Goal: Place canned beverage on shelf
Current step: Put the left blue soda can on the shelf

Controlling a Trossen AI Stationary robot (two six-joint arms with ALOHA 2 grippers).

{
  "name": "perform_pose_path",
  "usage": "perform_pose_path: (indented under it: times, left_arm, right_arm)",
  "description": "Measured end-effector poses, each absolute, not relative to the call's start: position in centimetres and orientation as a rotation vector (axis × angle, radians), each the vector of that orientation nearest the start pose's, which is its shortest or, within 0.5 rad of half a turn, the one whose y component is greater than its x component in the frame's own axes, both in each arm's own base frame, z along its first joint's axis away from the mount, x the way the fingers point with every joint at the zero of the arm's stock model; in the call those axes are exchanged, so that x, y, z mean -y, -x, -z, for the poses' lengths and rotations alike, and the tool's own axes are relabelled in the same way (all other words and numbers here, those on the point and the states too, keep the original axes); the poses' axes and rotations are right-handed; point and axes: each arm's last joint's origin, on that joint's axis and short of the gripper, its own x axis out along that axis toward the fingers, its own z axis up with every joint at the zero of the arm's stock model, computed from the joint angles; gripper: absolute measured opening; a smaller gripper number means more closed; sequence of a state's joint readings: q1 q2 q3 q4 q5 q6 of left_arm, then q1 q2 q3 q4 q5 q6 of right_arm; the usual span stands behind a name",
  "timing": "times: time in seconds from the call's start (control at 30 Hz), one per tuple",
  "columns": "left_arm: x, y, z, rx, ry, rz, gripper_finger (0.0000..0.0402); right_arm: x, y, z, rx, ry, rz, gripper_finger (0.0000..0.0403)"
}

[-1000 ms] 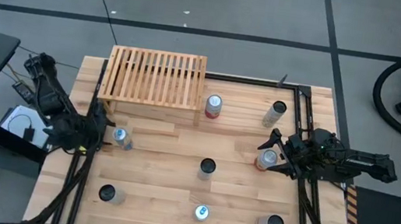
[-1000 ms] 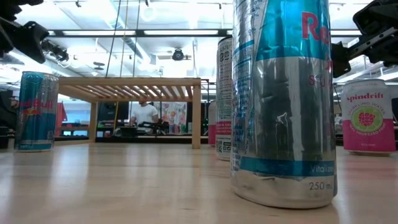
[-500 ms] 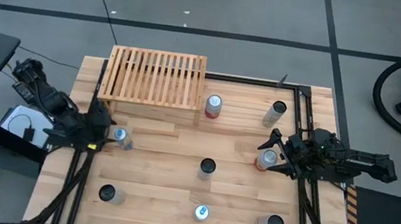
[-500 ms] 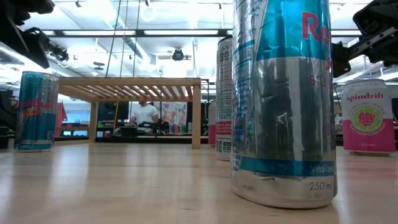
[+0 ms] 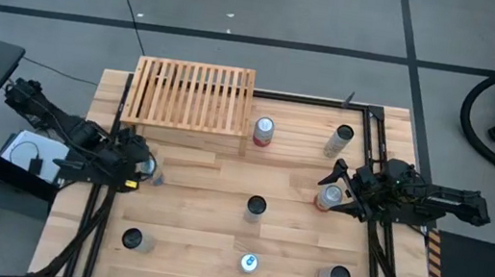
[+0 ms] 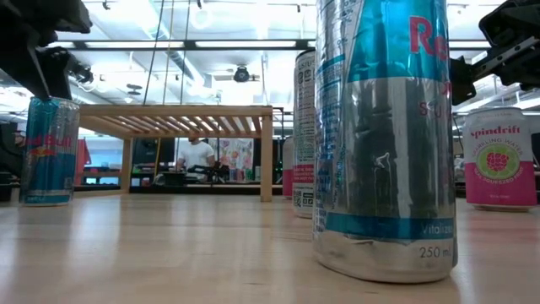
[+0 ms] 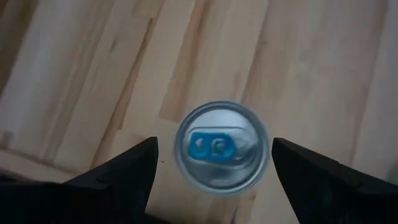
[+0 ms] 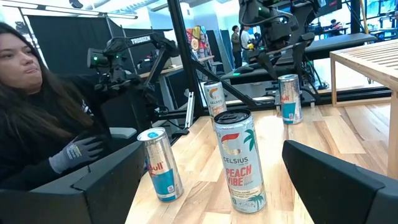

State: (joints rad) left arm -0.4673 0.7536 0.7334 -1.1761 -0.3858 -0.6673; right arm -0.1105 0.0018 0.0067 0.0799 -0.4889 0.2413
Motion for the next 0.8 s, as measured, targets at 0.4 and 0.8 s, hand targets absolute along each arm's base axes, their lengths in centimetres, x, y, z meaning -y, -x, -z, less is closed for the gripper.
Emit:
perform_pose_path:
  times: [0.4,0.8]
  left_arm:
    - [3.4,-11.7,-24.2,-1.125,0.120,-0.338,0.0315]
    - [3.1,-11.9,-22.1,-1.183,0.158,-0.271,0.0315]
  right_arm:
    - [-0.3,-9.5,-17.3,0.035,-0.213,-0.386,0.0390]
    - [-0.3,-9.5,-17.3,0.035,-0.213,-0.386,0.0390]
